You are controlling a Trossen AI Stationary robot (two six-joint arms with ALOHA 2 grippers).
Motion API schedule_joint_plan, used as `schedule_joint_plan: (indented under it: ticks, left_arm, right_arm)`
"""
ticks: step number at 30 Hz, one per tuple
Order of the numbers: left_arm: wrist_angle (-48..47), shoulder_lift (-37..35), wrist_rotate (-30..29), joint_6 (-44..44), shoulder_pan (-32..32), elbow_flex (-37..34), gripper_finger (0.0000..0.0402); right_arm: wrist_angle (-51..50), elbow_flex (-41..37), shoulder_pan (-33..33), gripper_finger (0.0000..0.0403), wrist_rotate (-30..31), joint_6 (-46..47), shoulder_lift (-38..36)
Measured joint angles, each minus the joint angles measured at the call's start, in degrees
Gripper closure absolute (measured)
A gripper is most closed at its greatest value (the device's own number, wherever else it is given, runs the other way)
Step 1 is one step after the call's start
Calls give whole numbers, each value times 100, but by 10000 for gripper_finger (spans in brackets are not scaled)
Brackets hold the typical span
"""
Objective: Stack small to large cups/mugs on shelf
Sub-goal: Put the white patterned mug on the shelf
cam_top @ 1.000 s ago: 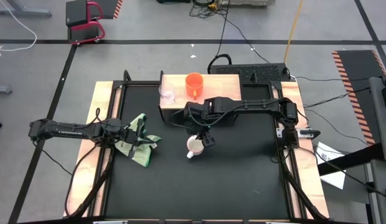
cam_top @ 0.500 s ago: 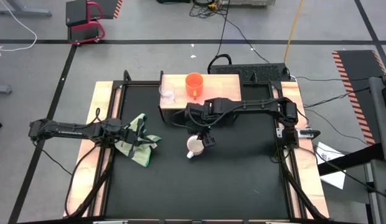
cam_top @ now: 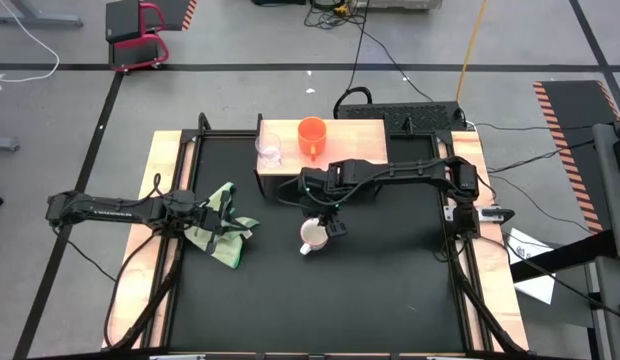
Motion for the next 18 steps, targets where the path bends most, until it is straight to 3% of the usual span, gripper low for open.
schedule_joint_plan:
  ticks: [18]
  left_arm:
    - [9,0,0,-8,0,0,392]
  right_arm:
    - [144,-26,-9,270,0,68,0]
